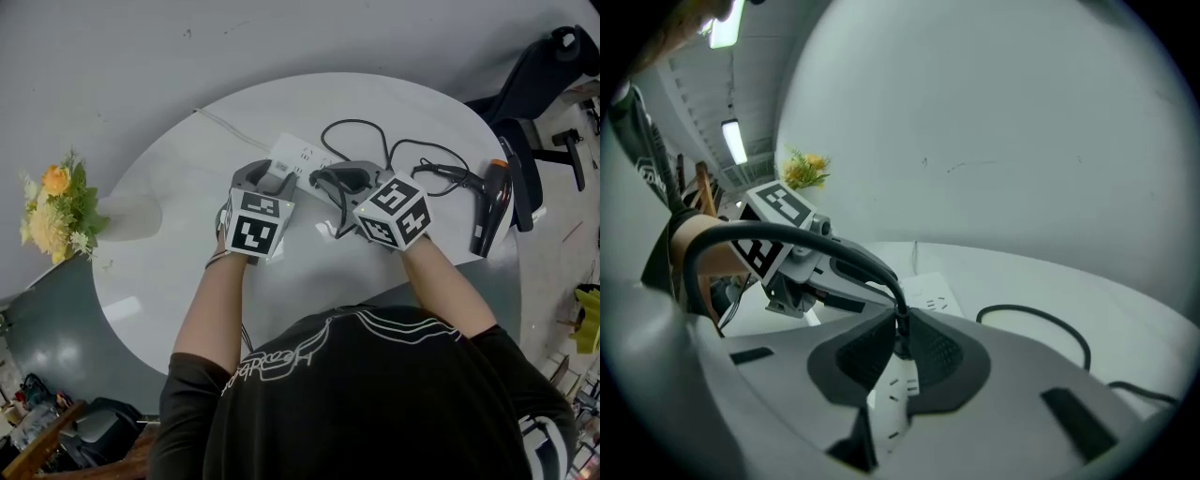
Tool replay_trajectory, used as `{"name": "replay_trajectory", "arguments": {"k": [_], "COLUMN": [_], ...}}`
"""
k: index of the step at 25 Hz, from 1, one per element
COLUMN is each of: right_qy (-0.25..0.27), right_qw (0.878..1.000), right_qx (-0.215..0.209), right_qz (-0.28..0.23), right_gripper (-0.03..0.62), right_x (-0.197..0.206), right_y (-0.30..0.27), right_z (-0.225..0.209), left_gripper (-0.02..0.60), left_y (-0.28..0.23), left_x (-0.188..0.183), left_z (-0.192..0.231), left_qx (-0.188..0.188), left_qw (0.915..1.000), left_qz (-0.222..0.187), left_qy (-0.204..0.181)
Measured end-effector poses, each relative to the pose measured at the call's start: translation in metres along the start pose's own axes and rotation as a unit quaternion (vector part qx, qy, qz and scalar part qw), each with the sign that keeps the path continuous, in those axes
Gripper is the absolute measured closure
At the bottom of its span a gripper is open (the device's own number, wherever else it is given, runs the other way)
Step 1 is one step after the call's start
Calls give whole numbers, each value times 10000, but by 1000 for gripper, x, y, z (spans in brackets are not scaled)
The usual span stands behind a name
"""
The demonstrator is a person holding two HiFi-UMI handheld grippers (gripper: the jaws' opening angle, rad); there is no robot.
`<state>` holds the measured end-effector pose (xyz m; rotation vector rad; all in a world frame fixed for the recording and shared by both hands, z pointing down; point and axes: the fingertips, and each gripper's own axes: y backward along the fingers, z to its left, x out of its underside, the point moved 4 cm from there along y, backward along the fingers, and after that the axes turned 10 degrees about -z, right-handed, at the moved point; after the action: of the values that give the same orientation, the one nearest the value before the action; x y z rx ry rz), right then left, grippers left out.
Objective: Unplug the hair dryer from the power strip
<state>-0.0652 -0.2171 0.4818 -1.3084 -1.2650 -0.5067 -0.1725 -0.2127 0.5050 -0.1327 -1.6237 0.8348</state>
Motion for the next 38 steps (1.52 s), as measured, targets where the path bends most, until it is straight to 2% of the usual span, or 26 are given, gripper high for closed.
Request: {"name": "replay_trajectory", "arguments": {"k": [5,8,10,13,15,20,24,26,34,38], "right_qy": [1110,1440,1259,153,-228,541,678,907,530,462], "right_qw": [9936,9890,9916,9999,9997,9985,9971,9956,9982,9979], "right_qx": [15,-43,-52,8,7,-30,-175,-45,150,270], "right_qz": [195,327,285,21,-67,59,-286,-248,-234,-362], "right_gripper": [566,566,566,566,566,566,566,566,566,566], "right_x": [-3,-2,-2,-2,-2,-4,-24,-34,-30,-31], "right_y": [-1,-1,-1,2,2,1,7,9,24,34], "right_z": [15,16,12,-2,-5,7,19,16,2,1], "left_gripper": [390,390,390,390,390,390,390,390,390,400], "left_y": [0,0,-1,0,0,-1,-1,-1,0,0], "left_x": [1,0,0,0,1,0,2,2,1,-1], "left_z": [0,0,0,0,0,0,1,2,-1,-2], "left_qx": [-4,16,12,4,7,-11,-4,-9,-80,88], "left_qw": [10000,10000,10000,10000,10000,10000,10000,10000,9999,9999], "left_qz": [14,15,9,9,11,-13,16,-13,-26,-96], "left_qy": [-1,-6,0,11,36,43,24,15,148,26]}}
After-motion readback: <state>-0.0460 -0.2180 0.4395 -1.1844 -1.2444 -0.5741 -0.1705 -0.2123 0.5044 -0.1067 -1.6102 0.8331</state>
